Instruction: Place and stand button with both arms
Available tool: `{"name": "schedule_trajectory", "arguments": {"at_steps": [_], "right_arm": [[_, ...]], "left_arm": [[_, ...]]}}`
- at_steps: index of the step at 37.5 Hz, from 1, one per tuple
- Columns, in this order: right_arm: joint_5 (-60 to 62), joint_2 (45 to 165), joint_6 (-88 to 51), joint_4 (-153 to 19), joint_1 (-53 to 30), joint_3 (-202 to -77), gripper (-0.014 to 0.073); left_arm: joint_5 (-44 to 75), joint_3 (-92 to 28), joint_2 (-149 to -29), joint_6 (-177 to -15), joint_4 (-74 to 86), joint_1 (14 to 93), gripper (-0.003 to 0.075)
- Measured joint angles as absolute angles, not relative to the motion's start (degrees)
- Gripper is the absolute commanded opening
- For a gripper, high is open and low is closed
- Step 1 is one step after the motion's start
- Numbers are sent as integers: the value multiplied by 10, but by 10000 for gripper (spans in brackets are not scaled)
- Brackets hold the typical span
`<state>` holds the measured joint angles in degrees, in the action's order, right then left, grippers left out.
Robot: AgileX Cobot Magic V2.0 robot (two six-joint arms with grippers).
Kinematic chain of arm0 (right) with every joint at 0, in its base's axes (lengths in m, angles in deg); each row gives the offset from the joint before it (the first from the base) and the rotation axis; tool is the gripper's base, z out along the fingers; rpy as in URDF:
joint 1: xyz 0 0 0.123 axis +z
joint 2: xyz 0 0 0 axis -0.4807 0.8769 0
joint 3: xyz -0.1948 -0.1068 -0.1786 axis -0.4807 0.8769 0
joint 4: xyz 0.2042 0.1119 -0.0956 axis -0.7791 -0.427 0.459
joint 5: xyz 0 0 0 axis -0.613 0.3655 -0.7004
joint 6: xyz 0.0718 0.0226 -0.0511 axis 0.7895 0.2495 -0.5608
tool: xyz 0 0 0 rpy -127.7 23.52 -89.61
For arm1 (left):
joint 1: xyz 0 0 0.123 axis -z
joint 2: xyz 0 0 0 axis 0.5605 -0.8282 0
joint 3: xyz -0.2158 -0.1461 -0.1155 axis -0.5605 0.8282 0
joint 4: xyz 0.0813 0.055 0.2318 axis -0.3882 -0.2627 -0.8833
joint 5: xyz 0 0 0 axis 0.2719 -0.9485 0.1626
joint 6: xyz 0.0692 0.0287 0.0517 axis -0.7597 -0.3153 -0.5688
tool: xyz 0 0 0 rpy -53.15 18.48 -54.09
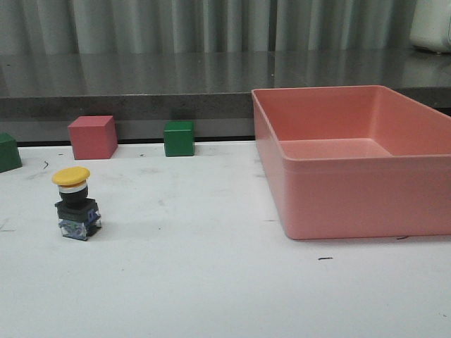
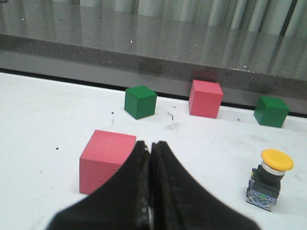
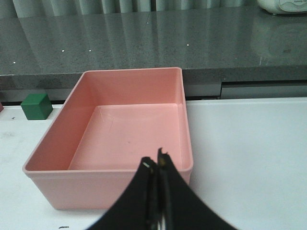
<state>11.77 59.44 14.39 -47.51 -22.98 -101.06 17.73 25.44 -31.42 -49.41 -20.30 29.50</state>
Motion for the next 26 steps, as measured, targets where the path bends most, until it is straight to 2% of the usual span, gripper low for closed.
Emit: {"name": "schedule_trajectory", "arguments": {"at_steps": [26], "right_arm": [[118, 594, 144, -475, -230, -1011, -69]], "left_arm": [[186, 254, -314, -496, -203, 295, -20]]}}
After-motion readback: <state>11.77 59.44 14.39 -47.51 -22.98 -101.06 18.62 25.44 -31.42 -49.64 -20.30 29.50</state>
